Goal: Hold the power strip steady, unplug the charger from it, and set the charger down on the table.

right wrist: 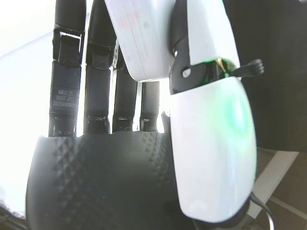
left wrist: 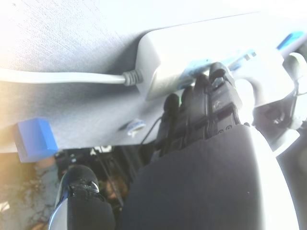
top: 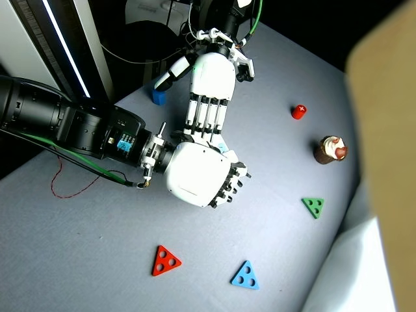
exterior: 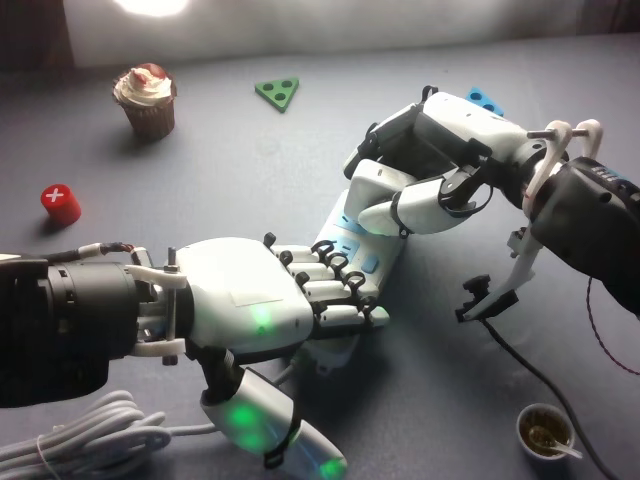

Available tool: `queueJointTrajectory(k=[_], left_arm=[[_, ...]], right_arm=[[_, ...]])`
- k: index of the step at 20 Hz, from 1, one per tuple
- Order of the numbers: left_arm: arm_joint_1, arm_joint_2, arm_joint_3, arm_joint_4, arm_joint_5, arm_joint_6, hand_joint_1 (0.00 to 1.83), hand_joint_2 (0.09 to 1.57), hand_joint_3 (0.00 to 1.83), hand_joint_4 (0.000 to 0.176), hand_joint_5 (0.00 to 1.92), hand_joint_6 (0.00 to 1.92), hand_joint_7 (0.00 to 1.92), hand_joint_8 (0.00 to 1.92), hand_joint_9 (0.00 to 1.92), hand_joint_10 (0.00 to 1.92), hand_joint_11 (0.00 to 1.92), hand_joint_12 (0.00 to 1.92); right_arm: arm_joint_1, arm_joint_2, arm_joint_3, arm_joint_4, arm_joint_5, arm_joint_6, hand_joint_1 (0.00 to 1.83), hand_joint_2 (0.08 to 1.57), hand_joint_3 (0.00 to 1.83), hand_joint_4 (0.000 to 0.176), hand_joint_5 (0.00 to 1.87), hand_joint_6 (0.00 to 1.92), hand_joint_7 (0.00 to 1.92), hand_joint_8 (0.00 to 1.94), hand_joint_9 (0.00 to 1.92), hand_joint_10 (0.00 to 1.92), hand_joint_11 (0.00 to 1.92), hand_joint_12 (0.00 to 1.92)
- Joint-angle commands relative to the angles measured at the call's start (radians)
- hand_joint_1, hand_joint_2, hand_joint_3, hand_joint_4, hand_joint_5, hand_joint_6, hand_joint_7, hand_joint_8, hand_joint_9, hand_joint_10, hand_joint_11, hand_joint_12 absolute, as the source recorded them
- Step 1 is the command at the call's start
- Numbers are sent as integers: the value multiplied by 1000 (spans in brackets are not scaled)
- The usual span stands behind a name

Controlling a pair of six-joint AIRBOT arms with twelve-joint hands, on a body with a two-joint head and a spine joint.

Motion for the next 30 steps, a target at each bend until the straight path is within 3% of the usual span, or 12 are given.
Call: queueJointTrajectory(k=[1, 7, 19, 21, 24, 27, 30], left_arm=[[5, -5, -4, -5, -1, -7, 0, 909, 0, 0, 85, 9, 111, 9, 110, 12, 126, 25], [8, -7, -2, -4, 4, -7, 0, 921, 3, 0, 66, 0, 97, 0, 94, 1, 104, 14], [44, -49, 15, -20, 8, -7, 0, 921, 2, 0, 69, 0, 100, 0, 99, 0, 117, 16], [44, -46, 12, -21, 8, -7, 0, 915, 0, 0, 72, 2, 102, 2, 105, 3, 129, 21], [43, -41, 9, -20, 8, -7, 0, 917, 0, 0, 67, 0, 95, 0, 99, 0, 116, 15], [43, -37, 7, -20, 8, -7, 0, 916, 0, 0, 64, 4, 91, 4, 91, 5, 110, 12], [42, -34, 6, -20, 10, -7, 0, 921, 1, 0, 64, 2, 94, 4, 90, 3, 106, 9]], right_arm=[[24, 23, -2, -41, 116, 17, 1392, 1051, 0, 0, 1022, 877, 1216, 414, 1057, 1031, 972, 721], [64, 47, -14, -86, 116, 19, 1393, 1044, 0, 0, 1043, 847, 1234, 389, 1068, 1000, 968, 728], [69, 72, -32, -89, 116, 21, 1397, 1031, 0, 0, 1051, 832, 1288, 281, 1121, 915, 1049, 604], [70, 103, -53, -113, 115, 21, 1395, 1034, 3, 0, 1062, 817, 1252, 345, 1101, 947, 1021, 586], [70, 166, -96, -197, 107, 21, 1396, 1035, 0, 0, 1058, 837, 1242, 351, 1116, 924, 1033, 590], [48, 278, -174, -458, 108, 22, 1396, 1036, 1, 0, 1042, 838, 1260, 347, 1105, 945, 1036, 595], [14, 310, -183, -642, 146, 11, 1397, 1034, 0, 0, 1050, 828, 1286, 288, 1103, 945, 1030, 617]])
